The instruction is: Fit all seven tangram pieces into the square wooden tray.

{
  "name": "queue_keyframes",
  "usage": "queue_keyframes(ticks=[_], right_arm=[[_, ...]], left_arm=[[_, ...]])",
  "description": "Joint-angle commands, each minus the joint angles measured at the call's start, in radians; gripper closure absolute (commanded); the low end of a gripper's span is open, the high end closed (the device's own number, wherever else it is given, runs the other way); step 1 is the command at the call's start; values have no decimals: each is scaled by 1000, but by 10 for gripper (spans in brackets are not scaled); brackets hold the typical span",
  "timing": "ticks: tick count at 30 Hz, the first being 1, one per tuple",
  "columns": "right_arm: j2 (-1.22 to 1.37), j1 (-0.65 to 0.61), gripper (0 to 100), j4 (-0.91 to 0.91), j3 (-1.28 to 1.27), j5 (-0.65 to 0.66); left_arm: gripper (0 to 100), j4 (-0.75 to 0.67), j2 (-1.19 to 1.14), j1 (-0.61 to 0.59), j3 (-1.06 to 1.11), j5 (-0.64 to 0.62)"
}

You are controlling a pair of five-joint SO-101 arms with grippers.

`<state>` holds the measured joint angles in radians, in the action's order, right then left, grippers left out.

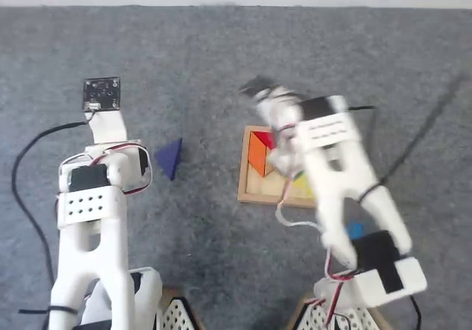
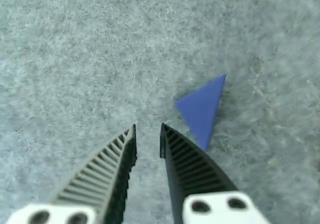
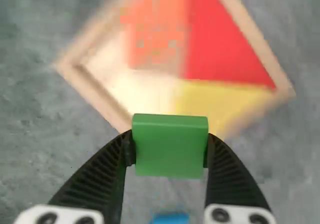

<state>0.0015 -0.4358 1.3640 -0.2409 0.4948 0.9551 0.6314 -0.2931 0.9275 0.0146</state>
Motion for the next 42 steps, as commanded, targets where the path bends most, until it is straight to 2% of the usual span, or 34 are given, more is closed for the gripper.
queue_keyframes(ticks=[1, 9, 28, 35, 42], right_arm=[[33, -62, 887, -81, -11, -11], [185, -74, 887, -171, 0, 31], [186, -77, 880, -113, -29, 115], [186, -62, 745, -122, -29, 117], [185, -61, 742, -127, -29, 118]], left_arm=[[923, 11, 32, 3, -10, 28], [923, 84, 32, 5, -18, 29], [923, 89, 32, 5, -12, 49], [923, 89, 32, 5, -10, 49], [923, 103, 32, 5, -15, 49]])
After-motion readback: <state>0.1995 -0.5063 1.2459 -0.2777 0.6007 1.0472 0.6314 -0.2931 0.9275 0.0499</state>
